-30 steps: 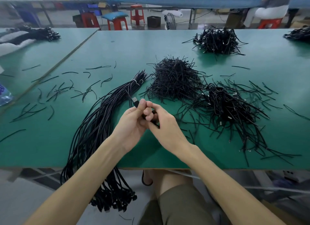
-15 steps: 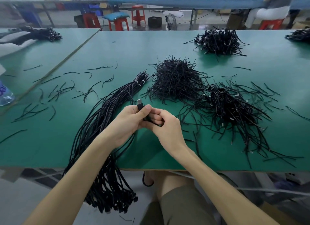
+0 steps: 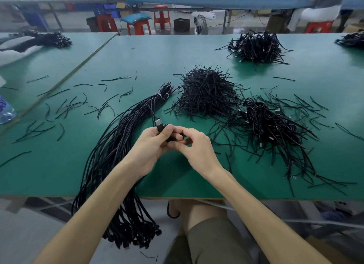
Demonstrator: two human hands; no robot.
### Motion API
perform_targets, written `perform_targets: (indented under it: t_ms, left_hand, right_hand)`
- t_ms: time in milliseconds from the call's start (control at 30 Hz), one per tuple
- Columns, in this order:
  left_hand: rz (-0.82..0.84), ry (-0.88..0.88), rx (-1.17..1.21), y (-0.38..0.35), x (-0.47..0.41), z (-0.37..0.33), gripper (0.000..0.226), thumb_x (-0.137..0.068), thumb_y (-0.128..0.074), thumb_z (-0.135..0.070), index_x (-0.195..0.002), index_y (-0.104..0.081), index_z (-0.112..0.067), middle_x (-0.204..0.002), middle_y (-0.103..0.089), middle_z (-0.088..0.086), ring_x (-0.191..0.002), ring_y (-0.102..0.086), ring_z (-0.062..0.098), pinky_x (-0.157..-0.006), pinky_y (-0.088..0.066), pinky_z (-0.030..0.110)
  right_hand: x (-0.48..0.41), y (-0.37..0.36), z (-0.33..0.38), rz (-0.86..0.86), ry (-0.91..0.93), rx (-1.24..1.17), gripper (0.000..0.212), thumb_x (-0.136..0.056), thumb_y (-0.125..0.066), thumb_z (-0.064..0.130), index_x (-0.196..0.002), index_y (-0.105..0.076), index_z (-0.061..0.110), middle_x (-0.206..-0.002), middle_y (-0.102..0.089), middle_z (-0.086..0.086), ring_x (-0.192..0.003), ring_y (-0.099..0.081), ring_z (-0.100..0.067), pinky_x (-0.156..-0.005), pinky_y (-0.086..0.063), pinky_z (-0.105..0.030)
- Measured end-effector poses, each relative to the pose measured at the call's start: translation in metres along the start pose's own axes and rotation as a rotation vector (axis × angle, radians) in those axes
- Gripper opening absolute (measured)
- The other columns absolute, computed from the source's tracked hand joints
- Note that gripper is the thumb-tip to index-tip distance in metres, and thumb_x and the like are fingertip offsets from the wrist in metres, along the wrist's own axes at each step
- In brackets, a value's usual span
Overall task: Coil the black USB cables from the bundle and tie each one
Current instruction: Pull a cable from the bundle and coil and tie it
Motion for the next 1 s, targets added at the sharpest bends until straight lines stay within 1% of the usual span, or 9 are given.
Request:
perform_targets:
  t_ms: [133, 267, 367, 467, 567, 700, 800, 867, 1000]
  left_hand:
    - [0.114, -0.004, 0.097, 0.001, 0.001, 0.002, 0.027, -0.103, -0.049, -0.014, -0.106, -0.068, 0.004, -0.094, -0.073, 0.013, -0.095, -0.073, 0.024, -0.084, -0.058, 0.028]
    - [0.176, 0.004, 0.164, 0.005, 0.0, 0.004, 0.027, -0.097, -0.053, -0.009, -0.117, -0.067, 0.003, -0.105, -0.074, 0.014, -0.105, -0.072, 0.026, -0.089, -0.057, 0.031]
    - [0.157, -0.01, 0.156, 0.005, -0.001, 0.005, 0.03, -0.096, -0.057, -0.01, -0.121, -0.066, 0.002, -0.117, -0.073, 0.019, -0.111, -0.071, 0.026, -0.089, -0.058, 0.029]
    - [0.067, 0.004, 0.195, 0.007, -0.003, 0.005, 0.03, -0.092, -0.063, -0.015, -0.118, -0.07, -0.001, -0.121, -0.072, 0.02, -0.111, -0.071, 0.025, -0.087, -0.059, 0.028]
    - [0.053, -0.031, 0.176, 0.009, -0.004, 0.004, 0.028, -0.09, -0.068, -0.017, -0.114, -0.075, -0.005, -0.117, -0.073, 0.018, -0.109, -0.072, 0.024, -0.088, -0.059, 0.03]
    - [-0.039, -0.074, -0.029, 0.014, -0.003, 0.005, 0.027, -0.082, -0.078, -0.03, -0.101, -0.08, -0.012, -0.1, -0.077, 0.008, -0.096, -0.073, 0.018, -0.08, -0.06, 0.03]
    - [-0.122, -0.043, -0.065, 0.021, -0.004, 0.005, 0.048, -0.067, -0.087, -0.032, -0.104, -0.071, -0.005, -0.092, -0.078, 0.012, -0.084, -0.074, 0.02, -0.071, -0.06, 0.029]
    - [-0.125, -0.019, -0.078, 0.024, -0.005, 0.003, 0.061, -0.064, -0.089, -0.026, -0.111, -0.063, 0.002, -0.089, -0.076, 0.016, -0.078, -0.074, 0.023, -0.068, -0.059, 0.028]
    - [-0.003, -0.011, -0.312, 0.025, -0.01, -0.009, 0.042, -0.074, -0.087, -0.021, -0.106, -0.07, 0.001, -0.092, -0.076, 0.018, -0.078, -0.074, 0.024, -0.072, -0.06, 0.029]
  right_hand:
    - [0.001, 0.003, 0.001, -0.044, -0.013, -0.03, 0.038, -0.085, -0.081, 0.02, -0.122, -0.073, 0.026, -0.102, -0.069, -0.005, -0.086, -0.058, -0.004, -0.082, -0.041, -0.006]
    - [0.001, 0.007, 0.002, -0.055, -0.02, -0.03, 0.039, -0.083, -0.083, 0.024, -0.121, -0.074, 0.025, -0.096, -0.067, -0.007, -0.085, -0.059, -0.007, -0.079, -0.043, -0.007]
    - [0.001, 0.007, 0.002, -0.08, -0.015, -0.033, 0.033, -0.083, -0.083, 0.024, -0.114, -0.076, 0.02, -0.096, -0.069, -0.005, -0.09, -0.063, -0.012, -0.08, -0.047, -0.014]
    - [0.0, 0.004, 0.002, -0.144, 0.017, -0.039, 0.024, -0.081, -0.085, 0.026, -0.101, -0.075, 0.019, -0.093, -0.068, 0.001, -0.084, -0.061, -0.003, -0.076, -0.044, -0.013]
    - [0.0, 0.001, 0.003, -0.173, 0.046, 0.0, 0.026, -0.083, -0.083, 0.026, -0.107, -0.074, 0.022, -0.093, -0.064, 0.004, -0.083, -0.058, 0.0, -0.076, -0.043, -0.012]
    - [-0.003, 0.004, 0.007, -0.15, 0.071, 0.115, 0.03, -0.086, -0.079, 0.026, -0.114, -0.074, 0.018, -0.09, -0.059, -0.003, -0.081, -0.057, -0.012, -0.074, -0.045, -0.02]
    - [-0.005, 0.007, 0.009, -0.074, 0.117, 0.242, 0.022, -0.091, -0.075, 0.025, -0.11, -0.073, 0.014, -0.086, -0.054, -0.003, -0.077, -0.051, -0.015, -0.071, -0.04, -0.022]
    - [-0.005, 0.008, 0.008, 0.01, 0.16, 0.36, 0.024, -0.098, -0.066, 0.023, -0.118, -0.07, 0.009, -0.091, -0.054, -0.001, -0.083, -0.051, -0.016, -0.078, -0.041, -0.025]
    - [0.0, 0.009, 0.003, 0.074, 0.229, 0.57, 0.025, -0.106, -0.051, 0.021, -0.118, -0.066, 0.006, -0.099, -0.058, -0.008, -0.099, -0.051, -0.024, -0.086, -0.045, -0.04]
Point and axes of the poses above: each hand's wrist, its own x-axis away from the middle knuckle, its own y-axis out of the back of the hand, z = x × y, the point moved 3 cm from there along -x, towards the middle knuckle
